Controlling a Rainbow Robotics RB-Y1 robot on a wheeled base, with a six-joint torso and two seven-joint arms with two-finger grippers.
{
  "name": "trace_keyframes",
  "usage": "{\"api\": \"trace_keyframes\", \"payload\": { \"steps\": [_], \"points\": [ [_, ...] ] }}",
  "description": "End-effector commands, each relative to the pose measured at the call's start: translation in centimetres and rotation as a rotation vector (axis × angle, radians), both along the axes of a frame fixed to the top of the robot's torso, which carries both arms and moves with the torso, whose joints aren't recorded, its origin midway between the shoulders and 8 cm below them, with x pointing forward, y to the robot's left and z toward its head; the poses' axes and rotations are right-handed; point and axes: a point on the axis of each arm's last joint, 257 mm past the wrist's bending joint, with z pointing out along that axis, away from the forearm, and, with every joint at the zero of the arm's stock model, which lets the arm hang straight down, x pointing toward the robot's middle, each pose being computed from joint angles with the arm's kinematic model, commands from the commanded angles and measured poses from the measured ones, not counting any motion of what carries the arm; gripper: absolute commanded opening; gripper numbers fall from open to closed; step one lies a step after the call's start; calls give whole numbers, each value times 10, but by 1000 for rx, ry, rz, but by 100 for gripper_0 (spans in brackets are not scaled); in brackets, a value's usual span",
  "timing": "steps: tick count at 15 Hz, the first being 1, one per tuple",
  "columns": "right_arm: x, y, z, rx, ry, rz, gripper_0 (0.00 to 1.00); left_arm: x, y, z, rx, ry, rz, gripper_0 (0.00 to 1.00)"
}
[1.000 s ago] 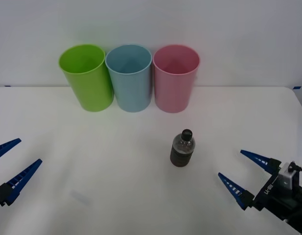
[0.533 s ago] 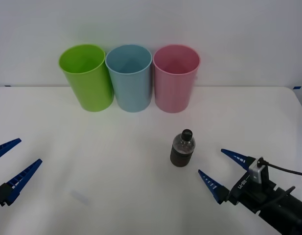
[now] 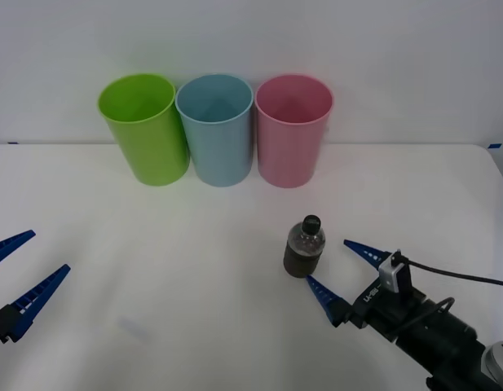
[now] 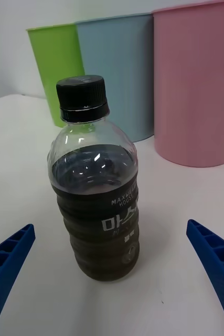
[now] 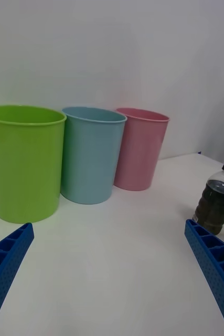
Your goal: Grasp the object on the table and drop it into the matching bin: aluminum can to the light blue bin, PET bottle to the pink bin.
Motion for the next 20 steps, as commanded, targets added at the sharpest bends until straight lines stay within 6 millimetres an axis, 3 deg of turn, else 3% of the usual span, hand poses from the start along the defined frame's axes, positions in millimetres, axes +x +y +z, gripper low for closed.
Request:
{"api": "trace_keyframes", "payload": {
  "steps": [1,16,20],
  "points": [
    [9,10,-1,-5,2,-21,100,0,0,0,0,0,0,100],
    [32,48,-6,-41,7,-84,100,0,0,0,0,0,0,100],
    [45,56,-19,-54,23,-83,100,0,0,0,0,0,0,100]
  ]
}}
